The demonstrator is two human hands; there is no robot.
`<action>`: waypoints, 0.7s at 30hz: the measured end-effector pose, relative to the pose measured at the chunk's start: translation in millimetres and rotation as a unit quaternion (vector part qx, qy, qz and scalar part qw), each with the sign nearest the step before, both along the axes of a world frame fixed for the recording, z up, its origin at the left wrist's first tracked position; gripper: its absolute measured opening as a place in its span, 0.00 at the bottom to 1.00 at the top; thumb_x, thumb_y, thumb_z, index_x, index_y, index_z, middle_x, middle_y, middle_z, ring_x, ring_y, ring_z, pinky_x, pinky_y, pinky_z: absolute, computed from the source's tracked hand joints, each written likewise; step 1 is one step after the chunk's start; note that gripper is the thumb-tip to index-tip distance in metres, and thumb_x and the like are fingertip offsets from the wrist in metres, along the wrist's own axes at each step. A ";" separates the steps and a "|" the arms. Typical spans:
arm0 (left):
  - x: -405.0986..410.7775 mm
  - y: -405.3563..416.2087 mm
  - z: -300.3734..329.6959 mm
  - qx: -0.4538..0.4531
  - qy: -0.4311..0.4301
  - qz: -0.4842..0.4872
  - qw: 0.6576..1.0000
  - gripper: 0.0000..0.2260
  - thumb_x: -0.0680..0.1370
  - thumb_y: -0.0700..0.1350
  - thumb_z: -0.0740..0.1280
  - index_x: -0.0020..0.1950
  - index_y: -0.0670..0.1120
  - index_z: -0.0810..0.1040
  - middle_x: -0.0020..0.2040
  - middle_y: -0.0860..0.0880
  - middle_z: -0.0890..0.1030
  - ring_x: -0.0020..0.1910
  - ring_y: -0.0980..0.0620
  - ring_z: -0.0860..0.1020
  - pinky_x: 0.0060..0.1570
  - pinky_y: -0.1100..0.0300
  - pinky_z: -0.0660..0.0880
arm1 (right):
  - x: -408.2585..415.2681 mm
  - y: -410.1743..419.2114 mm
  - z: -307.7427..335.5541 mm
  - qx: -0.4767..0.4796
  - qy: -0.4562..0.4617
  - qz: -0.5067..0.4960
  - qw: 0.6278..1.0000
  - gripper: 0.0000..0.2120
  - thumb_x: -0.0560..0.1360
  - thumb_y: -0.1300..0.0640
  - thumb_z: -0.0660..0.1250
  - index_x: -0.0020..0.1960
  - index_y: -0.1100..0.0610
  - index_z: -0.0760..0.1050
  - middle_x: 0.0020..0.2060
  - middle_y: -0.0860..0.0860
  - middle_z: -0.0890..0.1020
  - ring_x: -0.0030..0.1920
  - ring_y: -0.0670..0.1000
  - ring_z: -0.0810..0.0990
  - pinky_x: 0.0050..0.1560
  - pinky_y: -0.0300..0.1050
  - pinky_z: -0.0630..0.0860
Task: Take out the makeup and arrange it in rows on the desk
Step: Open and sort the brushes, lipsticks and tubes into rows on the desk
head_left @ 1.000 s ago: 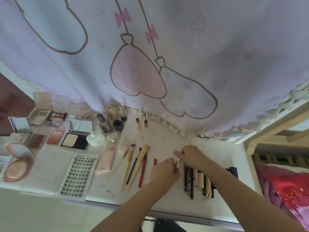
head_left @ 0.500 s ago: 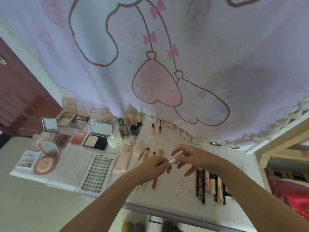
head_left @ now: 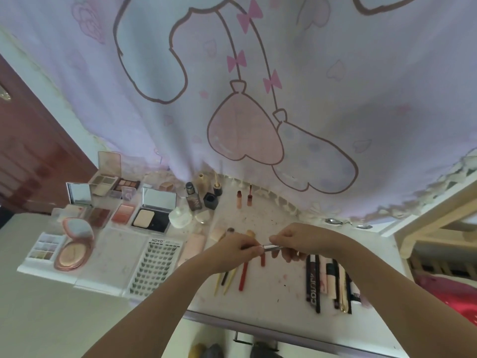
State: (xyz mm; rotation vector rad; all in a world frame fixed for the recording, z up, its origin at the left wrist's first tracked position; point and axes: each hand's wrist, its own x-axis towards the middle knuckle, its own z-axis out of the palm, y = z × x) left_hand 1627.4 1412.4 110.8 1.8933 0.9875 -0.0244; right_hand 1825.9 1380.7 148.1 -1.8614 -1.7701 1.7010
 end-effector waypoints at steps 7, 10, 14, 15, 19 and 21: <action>-8.5 11.7 13.5 -0.356 -0.099 0.068 0.927 0.21 0.83 0.52 0.53 0.36 0.49 0.77 0.25 0.54 0.61 0.21 0.58 0.57 0.22 0.67 0.52 | 8.1 -1.3 -0.6 0.061 0.062 -0.010 0.996 0.01 0.76 0.55 0.67 0.45 0.51 0.75 0.36 0.46 0.78 0.36 0.43 0.74 0.37 0.37 0.72; -16.2 15.2 12.1 -0.395 -0.115 0.069 0.909 0.23 0.82 0.54 0.54 0.32 0.52 0.79 0.25 0.53 0.59 0.21 0.58 0.54 0.24 0.63 0.47 | 12.1 -0.7 -1.4 0.069 0.065 -0.026 0.995 0.02 0.75 0.56 0.67 0.47 0.50 0.74 0.38 0.46 0.77 0.37 0.43 0.74 0.37 0.37 0.73; -28.0 22.4 12.3 -0.378 -0.108 0.050 0.918 0.16 0.80 0.55 0.58 0.45 0.45 0.76 0.27 0.52 0.58 0.25 0.55 0.52 0.25 0.62 0.48 | 20.3 0.0 -1.2 0.045 0.063 -0.038 0.996 0.03 0.78 0.53 0.64 0.46 0.52 0.74 0.36 0.44 0.80 0.37 0.41 0.76 0.37 0.38 0.73; -31.6 25.0 10.4 -0.372 -0.101 0.049 0.921 0.15 0.80 0.54 0.58 0.46 0.44 0.76 0.27 0.52 0.59 0.24 0.56 0.53 0.25 0.62 0.48 | 23.0 0.6 -1.7 0.041 0.059 -0.040 0.997 0.04 0.78 0.54 0.63 0.46 0.52 0.74 0.36 0.44 0.80 0.37 0.42 0.76 0.37 0.38 0.73; -55.7 33.6 1.6 -0.349 -0.091 0.101 0.927 0.15 0.81 0.52 0.57 0.47 0.43 0.75 0.28 0.52 0.61 0.25 0.55 0.56 0.23 0.66 0.53 | 37.7 1.3 -5.6 0.000 0.075 -0.094 0.993 0.04 0.79 0.56 0.61 0.49 0.55 0.74 0.35 0.47 0.80 0.34 0.43 0.76 0.37 0.38 0.72; -65.2 33.9 -5.0 -0.350 -0.111 0.171 0.914 0.11 0.82 0.47 0.56 0.48 0.41 0.72 0.29 0.51 0.61 0.26 0.54 0.57 0.26 0.64 0.56 | 42.7 0.2 -11.5 -0.053 0.170 -0.186 0.966 0.07 0.80 0.58 0.60 0.55 0.57 0.75 0.38 0.51 0.80 0.36 0.45 0.77 0.37 0.39 0.75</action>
